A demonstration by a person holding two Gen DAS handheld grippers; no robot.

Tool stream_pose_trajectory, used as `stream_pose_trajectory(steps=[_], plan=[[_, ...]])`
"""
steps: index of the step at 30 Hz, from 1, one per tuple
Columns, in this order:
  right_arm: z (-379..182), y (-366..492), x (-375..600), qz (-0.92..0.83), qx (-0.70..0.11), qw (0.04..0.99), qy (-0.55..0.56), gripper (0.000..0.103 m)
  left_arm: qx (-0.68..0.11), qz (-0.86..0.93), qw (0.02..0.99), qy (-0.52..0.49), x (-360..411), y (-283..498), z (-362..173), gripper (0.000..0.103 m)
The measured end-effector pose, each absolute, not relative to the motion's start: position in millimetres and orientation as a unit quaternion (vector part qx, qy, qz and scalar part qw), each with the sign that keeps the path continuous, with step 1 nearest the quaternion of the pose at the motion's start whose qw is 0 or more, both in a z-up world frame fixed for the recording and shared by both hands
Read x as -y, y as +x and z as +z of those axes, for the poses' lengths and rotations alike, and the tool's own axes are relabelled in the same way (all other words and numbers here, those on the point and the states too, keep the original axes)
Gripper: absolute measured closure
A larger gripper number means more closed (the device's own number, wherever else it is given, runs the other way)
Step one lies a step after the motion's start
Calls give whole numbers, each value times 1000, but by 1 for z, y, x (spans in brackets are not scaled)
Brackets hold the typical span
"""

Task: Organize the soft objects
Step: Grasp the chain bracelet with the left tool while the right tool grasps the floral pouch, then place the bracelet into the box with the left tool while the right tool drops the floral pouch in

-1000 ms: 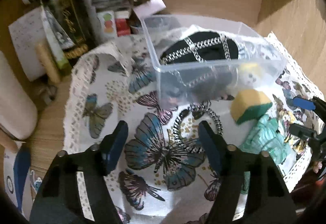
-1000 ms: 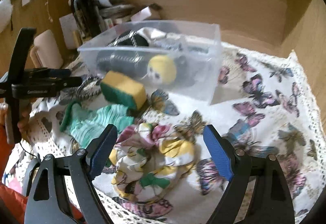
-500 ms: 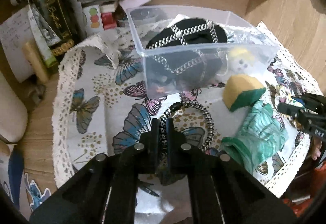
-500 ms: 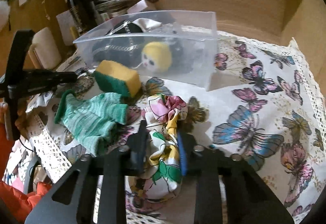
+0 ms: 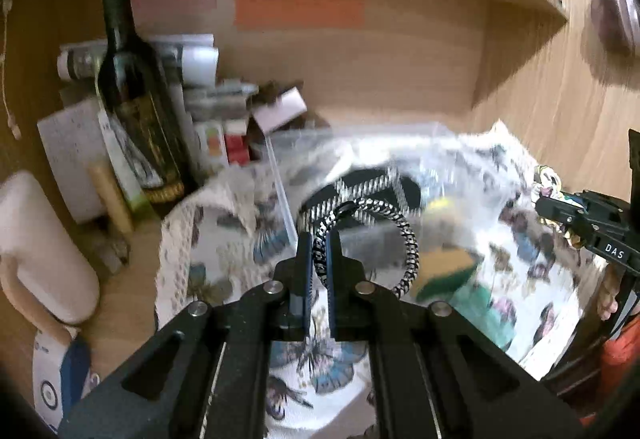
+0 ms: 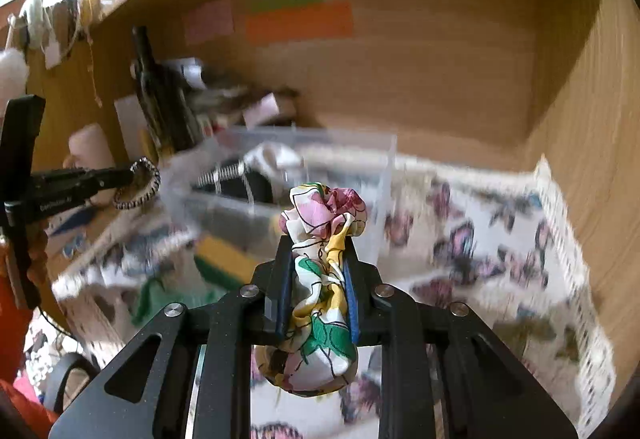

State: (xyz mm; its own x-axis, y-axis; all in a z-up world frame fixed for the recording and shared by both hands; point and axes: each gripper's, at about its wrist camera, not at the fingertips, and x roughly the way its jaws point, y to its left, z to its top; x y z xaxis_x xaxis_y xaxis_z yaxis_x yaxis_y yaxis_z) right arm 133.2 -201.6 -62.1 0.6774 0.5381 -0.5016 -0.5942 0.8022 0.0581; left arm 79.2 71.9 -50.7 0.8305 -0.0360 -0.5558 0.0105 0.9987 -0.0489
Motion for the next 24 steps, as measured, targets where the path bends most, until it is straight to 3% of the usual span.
stream_pose_trajectory(steps=[12,24], plan=[[-20,166,176,309,-192,930,-61,83,-249,-4,967,-42,-82,106,-21,98],[-57,215,146,293,-252,918,-88,83,-304,-8,951,-51,-77,154,-61,98]])
